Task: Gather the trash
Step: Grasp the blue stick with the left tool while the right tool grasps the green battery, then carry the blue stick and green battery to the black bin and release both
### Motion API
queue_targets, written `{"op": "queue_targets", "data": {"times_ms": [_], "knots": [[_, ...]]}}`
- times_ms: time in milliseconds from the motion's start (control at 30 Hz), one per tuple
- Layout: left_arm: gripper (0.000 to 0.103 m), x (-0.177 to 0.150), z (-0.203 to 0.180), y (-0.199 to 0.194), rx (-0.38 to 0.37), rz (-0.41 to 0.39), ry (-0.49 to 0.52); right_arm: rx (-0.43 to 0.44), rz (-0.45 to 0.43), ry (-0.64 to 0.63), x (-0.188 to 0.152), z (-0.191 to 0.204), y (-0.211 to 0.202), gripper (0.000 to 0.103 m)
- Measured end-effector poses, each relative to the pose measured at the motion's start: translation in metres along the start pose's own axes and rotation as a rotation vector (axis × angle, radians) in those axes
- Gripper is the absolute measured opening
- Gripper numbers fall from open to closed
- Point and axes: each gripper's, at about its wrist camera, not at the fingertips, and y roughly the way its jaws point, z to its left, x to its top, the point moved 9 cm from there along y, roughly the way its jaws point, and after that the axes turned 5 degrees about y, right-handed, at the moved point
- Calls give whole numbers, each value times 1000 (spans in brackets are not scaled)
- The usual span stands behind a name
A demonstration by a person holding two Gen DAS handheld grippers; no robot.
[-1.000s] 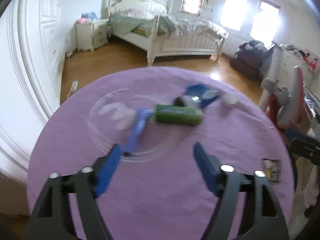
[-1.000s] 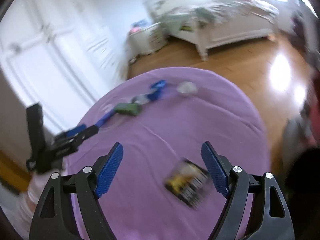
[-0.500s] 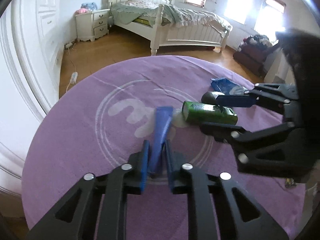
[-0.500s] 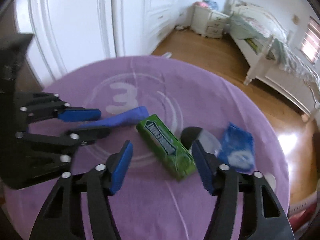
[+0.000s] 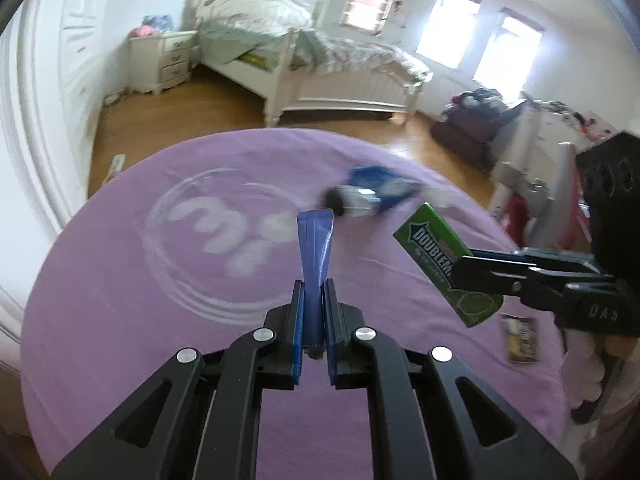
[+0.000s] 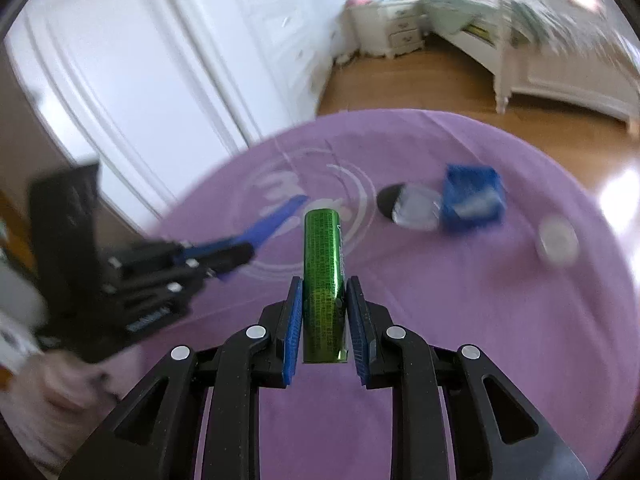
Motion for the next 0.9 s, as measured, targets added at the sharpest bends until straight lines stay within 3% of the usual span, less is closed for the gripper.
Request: {"op": "queue_targets", "data": {"times_ms": [100, 300, 433, 667, 900], "knots": [[10, 3, -39, -15, -60, -24, 34, 64, -109, 127, -15, -13, -49, 22], [10, 10, -132, -33, -191, -56, 125, 105, -342, 350, -49, -57, -150, 22], [10, 14, -201, -35, -279, -65, 207, 39, -477, 472, -86, -102, -220, 22], [10, 8, -306, -17, -409, -41, 315, -115, -622, 616, -150, -175, -309, 22], [10, -10, -379, 3, -492, 18, 390, -195, -693, 727, -206, -235, -350, 22]]}}
